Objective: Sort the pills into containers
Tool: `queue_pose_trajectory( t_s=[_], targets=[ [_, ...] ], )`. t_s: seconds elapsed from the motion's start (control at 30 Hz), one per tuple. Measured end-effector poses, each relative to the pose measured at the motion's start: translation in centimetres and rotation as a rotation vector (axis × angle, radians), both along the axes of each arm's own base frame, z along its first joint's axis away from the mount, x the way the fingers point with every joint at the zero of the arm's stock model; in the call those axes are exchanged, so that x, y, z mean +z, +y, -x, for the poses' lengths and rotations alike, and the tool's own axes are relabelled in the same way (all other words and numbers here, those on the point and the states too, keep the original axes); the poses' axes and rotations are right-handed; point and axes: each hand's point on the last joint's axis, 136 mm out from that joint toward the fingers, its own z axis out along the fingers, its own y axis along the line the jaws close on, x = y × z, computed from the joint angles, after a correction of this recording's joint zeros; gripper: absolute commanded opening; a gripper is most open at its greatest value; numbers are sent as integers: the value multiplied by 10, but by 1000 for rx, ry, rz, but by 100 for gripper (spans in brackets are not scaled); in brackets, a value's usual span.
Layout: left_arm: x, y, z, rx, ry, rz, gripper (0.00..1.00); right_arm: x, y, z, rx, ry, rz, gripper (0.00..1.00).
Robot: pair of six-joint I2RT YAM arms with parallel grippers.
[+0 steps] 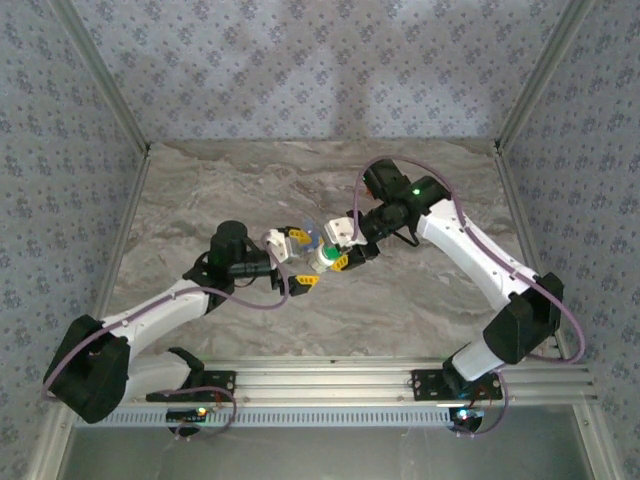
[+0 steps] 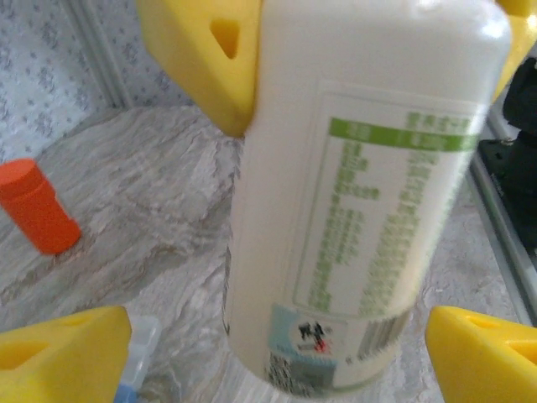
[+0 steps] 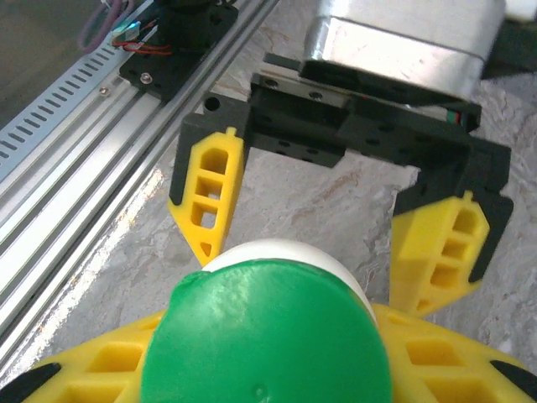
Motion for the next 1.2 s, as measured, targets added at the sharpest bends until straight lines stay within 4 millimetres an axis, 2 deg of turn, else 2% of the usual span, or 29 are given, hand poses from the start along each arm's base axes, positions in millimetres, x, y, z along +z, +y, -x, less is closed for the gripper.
queue_pose_trajectory(
  t_s=[0.13, 0.23, 0.5, 0.63, 0.8, 0.9, 1.2],
  targets=[
    [13, -9, 10, -83, 1, 18, 76, 6, 0, 5, 20, -28, -13, 43],
    [18, -14, 18, -140, 2, 17, 59, 9, -1, 6, 24, -40, -19, 43],
    [13, -16, 23, -183, 23, -11, 59, 6, -1, 11, 32, -29, -21, 43],
    [13, -16, 25, -198, 25, -26, 71, 6, 0, 10, 33, -32, -27, 43],
    [8, -18, 28, -216, 44, -45, 72, 11, 2, 10, 40, -39, -55, 43],
    [4, -19, 28, -219, 59, -57, 68, 15, 4, 11, 47, -45, -73, 43],
    [3, -20, 28, -217, 51, -70, 43, 16, 4, 17, 47, -12, -90, 46]
  ],
)
